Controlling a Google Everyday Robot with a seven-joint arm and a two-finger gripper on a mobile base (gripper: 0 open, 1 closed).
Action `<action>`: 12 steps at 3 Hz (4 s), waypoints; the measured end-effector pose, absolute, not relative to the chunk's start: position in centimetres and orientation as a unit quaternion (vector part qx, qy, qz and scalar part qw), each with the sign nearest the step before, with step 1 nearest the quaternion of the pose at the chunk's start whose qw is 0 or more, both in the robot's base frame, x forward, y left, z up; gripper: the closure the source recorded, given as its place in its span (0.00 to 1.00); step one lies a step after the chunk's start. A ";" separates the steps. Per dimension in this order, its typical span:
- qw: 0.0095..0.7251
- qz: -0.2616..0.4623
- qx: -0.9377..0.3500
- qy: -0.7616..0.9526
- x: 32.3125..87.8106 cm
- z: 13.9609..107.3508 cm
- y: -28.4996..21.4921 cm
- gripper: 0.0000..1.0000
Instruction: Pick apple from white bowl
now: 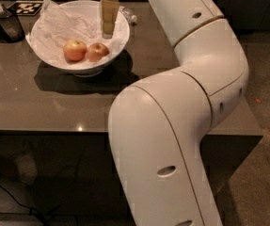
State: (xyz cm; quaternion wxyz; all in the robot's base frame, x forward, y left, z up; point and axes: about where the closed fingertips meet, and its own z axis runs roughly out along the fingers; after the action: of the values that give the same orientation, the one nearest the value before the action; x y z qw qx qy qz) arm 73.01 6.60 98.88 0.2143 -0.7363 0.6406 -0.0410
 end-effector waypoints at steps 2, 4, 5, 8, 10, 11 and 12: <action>0.209 -0.011 -0.743 0.636 73.7 96.4 8.4 0.08; 0.203 0.006 -0.743 0.638 74.0 95.0 8.3 0.09; 0.199 0.011 -0.743 0.639 74.1 94.3 8.0 0.10; 0.266 -0.027 -0.729 0.630 72.3 102.2 4.2 0.02; 0.238 -0.028 -0.754 0.611 72.1 100.8 6.9 0.02; 0.223 -0.027 -0.761 0.609 72.6 99.4 8.0 0.02; 0.214 -0.025 -0.763 0.610 73.2 98.1 8.7 0.03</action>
Offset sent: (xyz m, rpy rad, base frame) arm -0.0080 -0.0047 -0.0262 -0.0656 0.2296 0.0443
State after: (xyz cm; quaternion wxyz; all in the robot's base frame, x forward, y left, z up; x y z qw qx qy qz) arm 73.19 8.67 98.15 0.2136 -0.7626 0.6100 -0.0248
